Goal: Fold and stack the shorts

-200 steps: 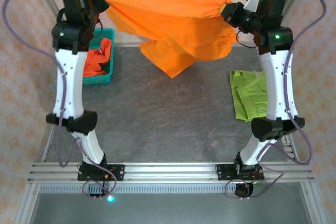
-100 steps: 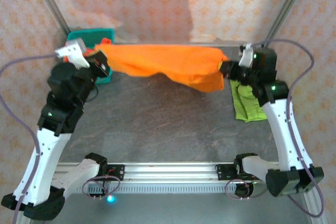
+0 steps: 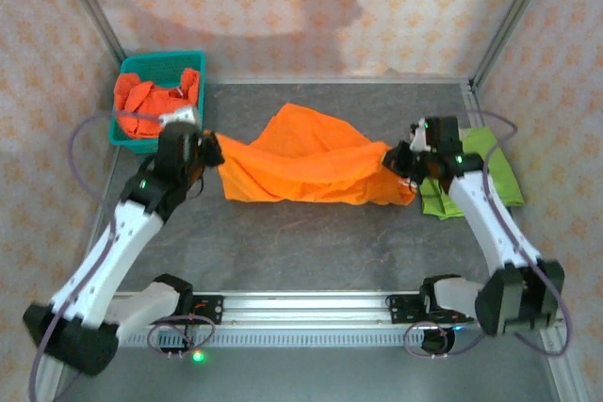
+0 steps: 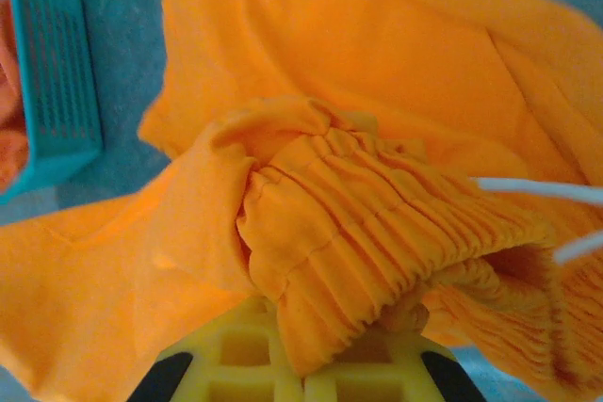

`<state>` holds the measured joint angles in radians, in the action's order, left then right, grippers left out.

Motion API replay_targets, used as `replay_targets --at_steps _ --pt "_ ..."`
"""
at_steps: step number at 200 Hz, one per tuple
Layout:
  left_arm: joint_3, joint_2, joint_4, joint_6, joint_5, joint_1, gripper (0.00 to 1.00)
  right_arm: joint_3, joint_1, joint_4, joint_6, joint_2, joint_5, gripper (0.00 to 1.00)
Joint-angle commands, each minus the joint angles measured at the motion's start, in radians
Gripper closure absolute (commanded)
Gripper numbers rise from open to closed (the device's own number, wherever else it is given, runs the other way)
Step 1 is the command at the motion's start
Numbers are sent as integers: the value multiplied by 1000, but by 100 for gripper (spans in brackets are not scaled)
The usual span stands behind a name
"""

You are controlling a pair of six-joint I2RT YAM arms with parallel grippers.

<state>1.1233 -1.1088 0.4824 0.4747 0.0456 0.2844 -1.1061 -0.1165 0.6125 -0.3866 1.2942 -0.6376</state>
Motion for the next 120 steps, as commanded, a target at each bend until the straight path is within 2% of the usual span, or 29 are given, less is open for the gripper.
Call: replay_targets --at_steps 1,37,67,82,89,100,110,120 --pt "215 -202 -1 31 -19 -56 100 -233 -19 -19 -47 184 35 100" --pt "721 -519 126 10 -30 -120 100 -754 -131 82 -6 455 126 100" --pt "1193 -745 259 53 -49 -196 100 -1421 -140 211 25 772 132 100" --pt "1432 -836 316 54 -70 -215 100 -1731 -121 226 6 917 84 100" --pt "1532 -861 335 53 -71 -217 100 -1771 -103 172 -40 937 36 100" --pt "1632 -862 333 50 -82 -216 100 -1733 -69 58 -112 915 -52 100" --pt "1632 -818 302 29 -106 -215 100 -1706 -49 13 -104 882 -113 100" --pt "1574 -739 271 -8 -116 -207 100 -1698 -43 65 -3 845 -132 100"
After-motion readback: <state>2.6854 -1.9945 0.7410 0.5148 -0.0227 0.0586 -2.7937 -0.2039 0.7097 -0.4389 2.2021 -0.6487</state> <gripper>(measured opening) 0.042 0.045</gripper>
